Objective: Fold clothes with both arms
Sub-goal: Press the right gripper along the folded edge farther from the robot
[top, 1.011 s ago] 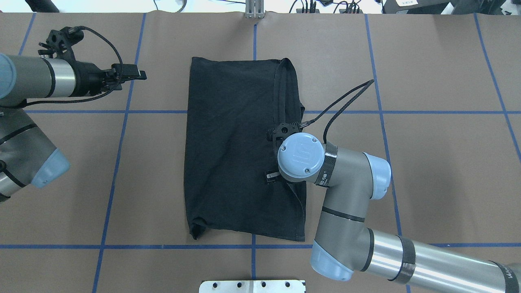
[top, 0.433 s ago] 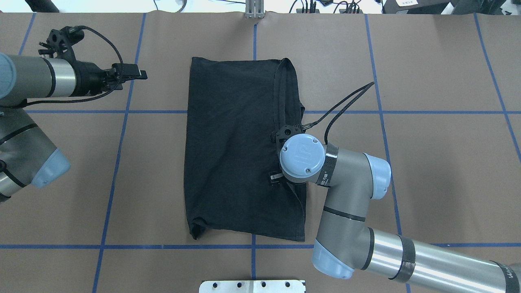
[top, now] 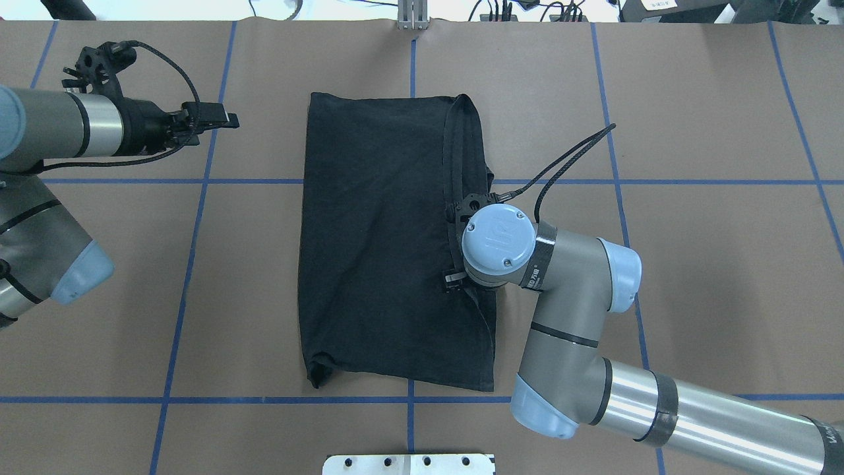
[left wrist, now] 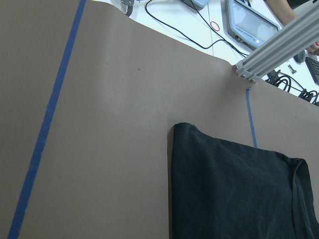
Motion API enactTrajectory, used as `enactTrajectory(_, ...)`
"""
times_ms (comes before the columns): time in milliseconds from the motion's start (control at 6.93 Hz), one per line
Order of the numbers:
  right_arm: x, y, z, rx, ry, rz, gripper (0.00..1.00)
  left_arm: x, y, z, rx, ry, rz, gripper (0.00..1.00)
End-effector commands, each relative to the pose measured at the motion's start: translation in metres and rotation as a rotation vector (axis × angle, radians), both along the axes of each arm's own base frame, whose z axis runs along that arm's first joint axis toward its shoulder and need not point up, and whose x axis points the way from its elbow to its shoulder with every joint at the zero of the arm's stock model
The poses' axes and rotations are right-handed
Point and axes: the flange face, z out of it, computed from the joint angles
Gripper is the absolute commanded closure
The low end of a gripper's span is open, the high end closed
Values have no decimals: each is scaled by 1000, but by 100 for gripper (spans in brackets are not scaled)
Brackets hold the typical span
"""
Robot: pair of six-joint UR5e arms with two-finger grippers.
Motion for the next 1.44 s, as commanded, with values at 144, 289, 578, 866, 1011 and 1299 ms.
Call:
enactTrajectory(144,20,-23,11,-3,11,0,0,2,-1,-5,-1,7,10,0)
enactTrajectory(289,28,-30,21,-1,24,-2,0,3,0,-6,0,8,11,0)
enactTrajectory(578,35,-35,4,-9,-15,-7,0,3,-1,-6,1,7,12,0)
enactTrajectory(866,33,-31,-20,11,-52,-12,0,4,-1,-5,1,7,12,0)
enactTrajectory(1011,18,-13,-20,13,-50,-35,0,3,-2,-4,0,6,10,0)
enactTrajectory(1299,7,-1,-14,6,-39,-54,0,4,-2,-2,-2,4,12,0)
